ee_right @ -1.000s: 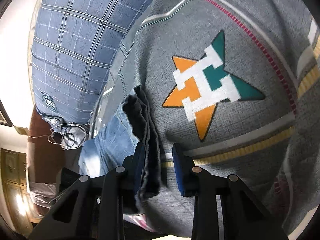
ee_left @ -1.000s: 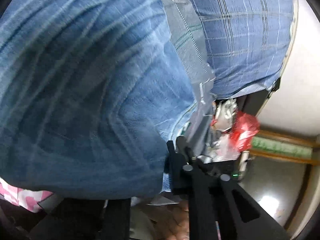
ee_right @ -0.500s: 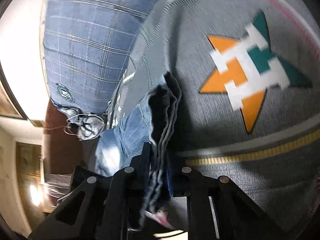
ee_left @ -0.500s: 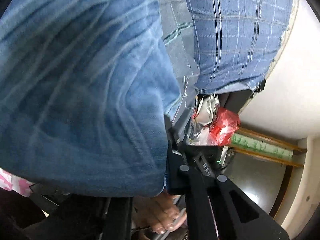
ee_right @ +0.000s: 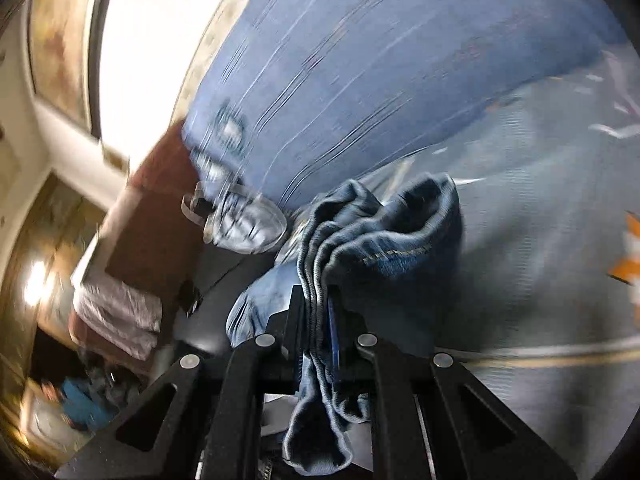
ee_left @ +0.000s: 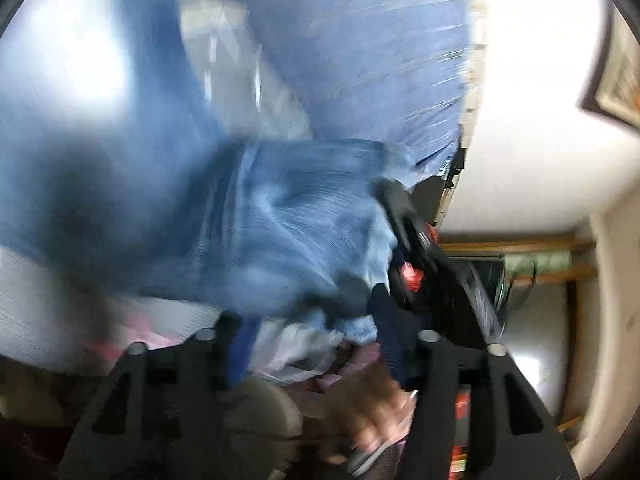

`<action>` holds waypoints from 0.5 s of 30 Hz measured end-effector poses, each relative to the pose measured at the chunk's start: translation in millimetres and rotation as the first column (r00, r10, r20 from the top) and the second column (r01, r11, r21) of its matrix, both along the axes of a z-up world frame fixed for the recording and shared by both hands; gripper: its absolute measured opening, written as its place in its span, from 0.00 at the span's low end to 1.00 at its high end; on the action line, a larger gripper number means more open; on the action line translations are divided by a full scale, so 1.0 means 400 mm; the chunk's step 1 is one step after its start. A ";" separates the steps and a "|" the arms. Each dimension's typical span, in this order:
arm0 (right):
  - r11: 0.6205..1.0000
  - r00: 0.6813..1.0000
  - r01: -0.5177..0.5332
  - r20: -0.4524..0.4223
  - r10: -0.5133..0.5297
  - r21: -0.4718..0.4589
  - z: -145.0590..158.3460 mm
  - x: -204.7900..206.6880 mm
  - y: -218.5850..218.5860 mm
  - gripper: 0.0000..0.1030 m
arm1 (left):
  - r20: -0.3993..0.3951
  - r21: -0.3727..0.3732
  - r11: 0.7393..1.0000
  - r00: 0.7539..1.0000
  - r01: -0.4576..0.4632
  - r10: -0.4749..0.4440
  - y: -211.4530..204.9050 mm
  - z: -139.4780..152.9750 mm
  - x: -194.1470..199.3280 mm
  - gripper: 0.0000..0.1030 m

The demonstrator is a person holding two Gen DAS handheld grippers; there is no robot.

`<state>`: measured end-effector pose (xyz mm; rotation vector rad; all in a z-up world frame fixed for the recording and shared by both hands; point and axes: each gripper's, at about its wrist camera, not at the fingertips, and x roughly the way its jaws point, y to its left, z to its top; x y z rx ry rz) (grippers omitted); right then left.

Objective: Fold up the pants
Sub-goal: 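Lift the hems with the right gripper and fold them toward the waistband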

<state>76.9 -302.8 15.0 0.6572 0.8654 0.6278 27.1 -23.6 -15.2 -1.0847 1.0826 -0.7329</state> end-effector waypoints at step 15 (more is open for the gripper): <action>0.975 0.959 -0.200 -0.225 0.174 -0.098 -0.280 0.156 0.477 0.25 | 0.090 0.283 0.880 0.924 -0.381 0.371 0.437 -0.081 0.060 0.67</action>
